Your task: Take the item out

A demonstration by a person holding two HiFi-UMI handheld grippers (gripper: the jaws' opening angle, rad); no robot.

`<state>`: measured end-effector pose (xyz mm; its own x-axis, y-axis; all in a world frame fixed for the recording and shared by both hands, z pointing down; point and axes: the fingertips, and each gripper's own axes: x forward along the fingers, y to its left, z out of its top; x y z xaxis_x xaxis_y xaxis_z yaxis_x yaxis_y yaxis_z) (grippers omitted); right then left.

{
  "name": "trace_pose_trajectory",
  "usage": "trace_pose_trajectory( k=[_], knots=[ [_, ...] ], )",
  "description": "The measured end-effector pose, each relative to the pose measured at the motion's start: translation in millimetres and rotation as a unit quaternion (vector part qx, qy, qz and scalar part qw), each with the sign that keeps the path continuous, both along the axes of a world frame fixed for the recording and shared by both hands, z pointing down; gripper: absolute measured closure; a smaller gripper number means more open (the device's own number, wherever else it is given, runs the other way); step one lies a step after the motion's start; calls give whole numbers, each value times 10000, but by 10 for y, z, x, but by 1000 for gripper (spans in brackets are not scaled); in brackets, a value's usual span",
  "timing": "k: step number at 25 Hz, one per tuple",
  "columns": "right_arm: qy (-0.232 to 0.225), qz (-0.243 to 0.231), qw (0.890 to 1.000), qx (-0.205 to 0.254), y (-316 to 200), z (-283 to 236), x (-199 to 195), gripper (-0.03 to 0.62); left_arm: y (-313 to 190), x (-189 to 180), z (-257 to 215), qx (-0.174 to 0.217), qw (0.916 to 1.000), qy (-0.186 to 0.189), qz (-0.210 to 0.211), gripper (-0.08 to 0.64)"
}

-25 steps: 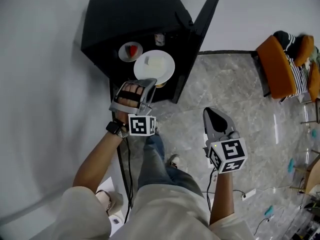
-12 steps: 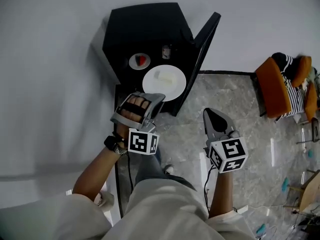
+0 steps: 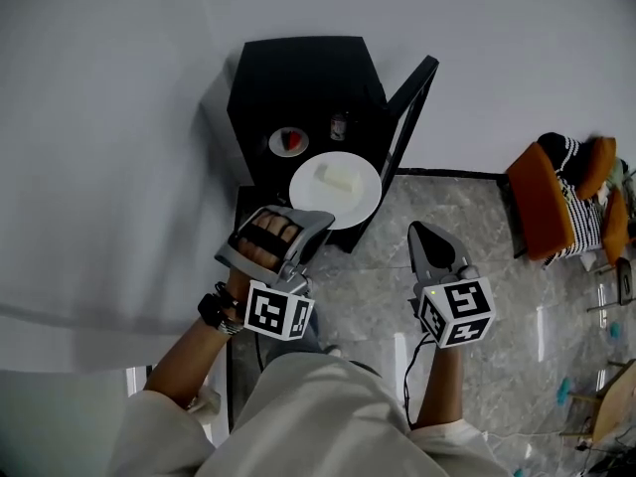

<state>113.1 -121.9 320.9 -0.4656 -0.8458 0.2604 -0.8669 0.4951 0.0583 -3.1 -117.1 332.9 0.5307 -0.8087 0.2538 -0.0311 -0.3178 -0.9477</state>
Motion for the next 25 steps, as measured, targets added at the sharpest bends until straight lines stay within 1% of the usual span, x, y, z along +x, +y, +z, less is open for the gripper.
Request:
trace_pose_trajectory(
  k=[4, 8, 13, 19, 25],
  knots=[
    [-46, -50, 10000, 8, 107, -33, -21, 584, 231, -96, -77, 15, 9999, -42, 147, 549],
    [-69, -113, 9999, 56, 196, -70, -75, 584, 388, -234, -138, 11, 9998, -72, 192, 549],
    [-102, -178, 9998, 73, 316, -88, -195, 584, 618, -307, -176, 1, 9994, -85, 324, 549],
    [36, -192, 9997, 132, 412, -66, -345, 586, 739, -343, -147, -5, 9986, -118, 511, 549],
    [10, -160, 9998, 90, 459, -27, -434, 586, 815, -378, -122, 2, 9979, -152, 627, 549]
  ],
)
